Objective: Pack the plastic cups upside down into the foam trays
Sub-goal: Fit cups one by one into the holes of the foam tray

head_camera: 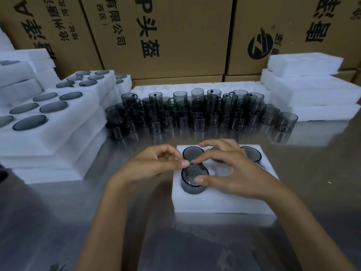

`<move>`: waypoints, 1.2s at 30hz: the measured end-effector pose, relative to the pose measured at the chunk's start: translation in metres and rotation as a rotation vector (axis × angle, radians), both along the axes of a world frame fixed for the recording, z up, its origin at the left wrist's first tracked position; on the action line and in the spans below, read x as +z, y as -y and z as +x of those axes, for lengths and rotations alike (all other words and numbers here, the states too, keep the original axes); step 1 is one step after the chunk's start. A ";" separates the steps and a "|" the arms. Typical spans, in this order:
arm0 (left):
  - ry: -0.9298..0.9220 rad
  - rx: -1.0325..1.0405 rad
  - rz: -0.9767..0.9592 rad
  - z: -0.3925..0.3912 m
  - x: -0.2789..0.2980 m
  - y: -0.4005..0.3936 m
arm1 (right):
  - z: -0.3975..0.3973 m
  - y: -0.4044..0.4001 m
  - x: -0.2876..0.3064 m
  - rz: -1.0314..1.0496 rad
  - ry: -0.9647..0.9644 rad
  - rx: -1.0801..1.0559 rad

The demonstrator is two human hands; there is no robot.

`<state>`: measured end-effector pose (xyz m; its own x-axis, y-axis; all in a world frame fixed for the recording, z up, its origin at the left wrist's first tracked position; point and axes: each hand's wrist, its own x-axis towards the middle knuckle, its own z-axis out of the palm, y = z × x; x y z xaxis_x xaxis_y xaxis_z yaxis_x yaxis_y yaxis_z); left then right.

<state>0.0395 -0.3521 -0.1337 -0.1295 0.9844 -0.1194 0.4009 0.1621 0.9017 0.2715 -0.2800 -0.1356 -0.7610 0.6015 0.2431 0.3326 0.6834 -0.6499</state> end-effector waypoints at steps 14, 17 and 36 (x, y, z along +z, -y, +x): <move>-0.036 -0.087 -0.209 -0.011 -0.017 -0.008 | -0.002 -0.004 -0.007 -0.035 0.123 -0.001; 0.133 0.234 0.049 -0.017 -0.044 -0.020 | -0.003 -0.004 -0.010 -0.071 0.059 -0.027; -0.418 0.646 0.311 -0.063 -0.067 -0.111 | -0.001 -0.021 -0.020 -0.329 -0.200 -0.071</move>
<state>-0.0232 -0.2408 -0.2009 -0.6538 0.6811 0.3296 0.6265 0.2430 0.7406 0.2702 -0.2590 -0.1559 -0.6715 0.7217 0.1678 0.2158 0.4072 -0.8875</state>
